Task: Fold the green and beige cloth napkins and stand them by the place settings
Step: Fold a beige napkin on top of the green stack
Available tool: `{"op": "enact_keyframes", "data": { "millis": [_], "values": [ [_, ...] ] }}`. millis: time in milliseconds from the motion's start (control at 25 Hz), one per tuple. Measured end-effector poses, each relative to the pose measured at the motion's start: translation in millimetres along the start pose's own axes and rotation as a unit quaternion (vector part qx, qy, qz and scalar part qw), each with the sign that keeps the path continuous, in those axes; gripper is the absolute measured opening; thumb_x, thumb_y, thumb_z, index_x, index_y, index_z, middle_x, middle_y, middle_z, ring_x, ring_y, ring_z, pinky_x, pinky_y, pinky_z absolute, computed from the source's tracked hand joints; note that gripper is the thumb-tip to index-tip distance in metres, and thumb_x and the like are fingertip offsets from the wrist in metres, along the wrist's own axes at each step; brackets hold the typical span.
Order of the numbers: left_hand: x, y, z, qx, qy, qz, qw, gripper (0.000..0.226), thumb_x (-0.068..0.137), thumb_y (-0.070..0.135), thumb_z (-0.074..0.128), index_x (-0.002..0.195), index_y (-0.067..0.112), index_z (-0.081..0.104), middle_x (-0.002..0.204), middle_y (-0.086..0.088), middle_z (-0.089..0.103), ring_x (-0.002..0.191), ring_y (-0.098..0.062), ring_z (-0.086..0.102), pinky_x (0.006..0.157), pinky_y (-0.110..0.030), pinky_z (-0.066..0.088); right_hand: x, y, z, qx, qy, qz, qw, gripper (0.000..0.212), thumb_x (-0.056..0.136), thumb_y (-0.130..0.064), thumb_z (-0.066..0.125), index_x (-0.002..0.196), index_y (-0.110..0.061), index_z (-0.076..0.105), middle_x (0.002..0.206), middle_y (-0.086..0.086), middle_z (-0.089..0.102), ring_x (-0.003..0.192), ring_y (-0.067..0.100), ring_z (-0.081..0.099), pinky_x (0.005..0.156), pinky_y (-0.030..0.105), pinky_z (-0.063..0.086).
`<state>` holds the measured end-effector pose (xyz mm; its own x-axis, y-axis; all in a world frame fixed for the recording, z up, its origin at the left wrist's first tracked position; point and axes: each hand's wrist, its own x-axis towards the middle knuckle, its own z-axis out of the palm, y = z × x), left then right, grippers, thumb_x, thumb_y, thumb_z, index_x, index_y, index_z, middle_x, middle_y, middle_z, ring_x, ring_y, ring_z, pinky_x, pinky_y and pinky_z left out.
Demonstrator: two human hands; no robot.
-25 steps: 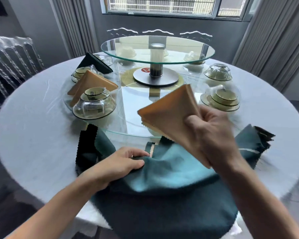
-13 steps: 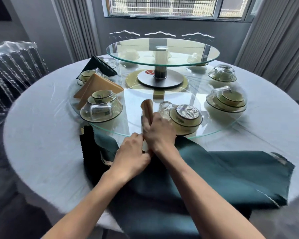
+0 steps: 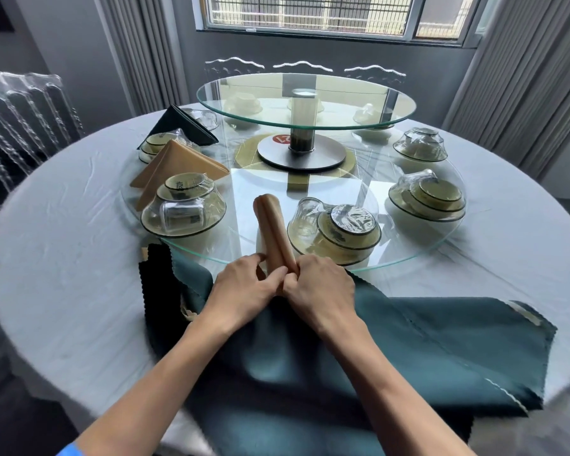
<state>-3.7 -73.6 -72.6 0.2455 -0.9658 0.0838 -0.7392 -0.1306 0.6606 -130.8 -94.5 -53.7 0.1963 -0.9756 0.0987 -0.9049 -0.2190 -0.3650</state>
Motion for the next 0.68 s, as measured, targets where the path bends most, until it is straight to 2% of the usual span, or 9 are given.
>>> {"op": "enact_keyframes", "data": {
  "millis": [120, 240, 320, 480, 680],
  "values": [
    [8, -1, 2, 0.023, 0.006, -0.004, 1.000, 0.030, 0.085, 0.051, 0.064, 0.099, 0.025, 0.067, 0.085, 0.000, 0.067, 0.093, -0.026, 0.064, 0.070, -0.032, 0.039, -3, 2, 2, -0.005, 0.025, -0.011, 1.000, 0.021, 0.088, -0.031, 0.048, 0.092, -0.018, 0.064, 0.100, 0.008, 0.068, 0.098, 0.032, 0.063, 0.067, 0.033, 0.033],
    [10, -3, 2, 0.054, 0.002, 0.001, 0.999, 0.011, 0.081, 0.035, 0.063, 0.082, 0.024, 0.060, 0.084, -0.002, 0.069, 0.090, -0.031, 0.064, 0.069, -0.033, 0.043, -8, 5, 5, -0.022, 0.031, -0.005, 0.999, 0.022, 0.085, -0.035, 0.050, 0.089, -0.017, 0.063, 0.097, 0.007, 0.069, 0.096, 0.032, 0.063, 0.067, 0.034, 0.035],
    [14, -5, -2, 0.081, 0.017, 0.013, 0.997, 0.010, 0.080, 0.025, 0.059, 0.074, 0.024, 0.052, 0.080, -0.004, 0.065, 0.087, -0.035, 0.062, 0.067, -0.033, 0.039, -8, 3, 5, -0.025, 0.027, -0.003, 0.999, 0.021, 0.086, -0.030, 0.049, 0.092, -0.017, 0.064, 0.099, 0.007, 0.069, 0.097, 0.032, 0.063, 0.067, 0.033, 0.034],
    [42, -6, -16, 0.151, 0.067, 0.046, 0.985, 0.003, 0.082, 0.017, 0.054, 0.082, 0.021, 0.055, 0.076, -0.005, 0.055, 0.085, -0.037, 0.062, 0.066, -0.032, 0.037, 16, -12, 3, -0.033, 0.068, -0.008, 0.997, 0.023, 0.092, -0.028, 0.048, 0.100, -0.017, 0.066, 0.102, 0.007, 0.069, 0.098, 0.031, 0.065, 0.066, 0.031, 0.034],
    [51, -21, -25, 0.198, 0.031, 0.032, 0.979, 0.012, 0.075, 0.022, 0.061, 0.087, 0.021, 0.060, 0.082, -0.004, 0.061, 0.086, -0.033, 0.061, 0.070, -0.033, 0.042, 16, -20, 7, -0.066, 0.057, -0.030, 0.996, 0.023, 0.093, -0.030, 0.050, 0.097, -0.014, 0.066, 0.102, 0.009, 0.069, 0.097, 0.032, 0.065, 0.066, 0.032, 0.035]
  ]
}}
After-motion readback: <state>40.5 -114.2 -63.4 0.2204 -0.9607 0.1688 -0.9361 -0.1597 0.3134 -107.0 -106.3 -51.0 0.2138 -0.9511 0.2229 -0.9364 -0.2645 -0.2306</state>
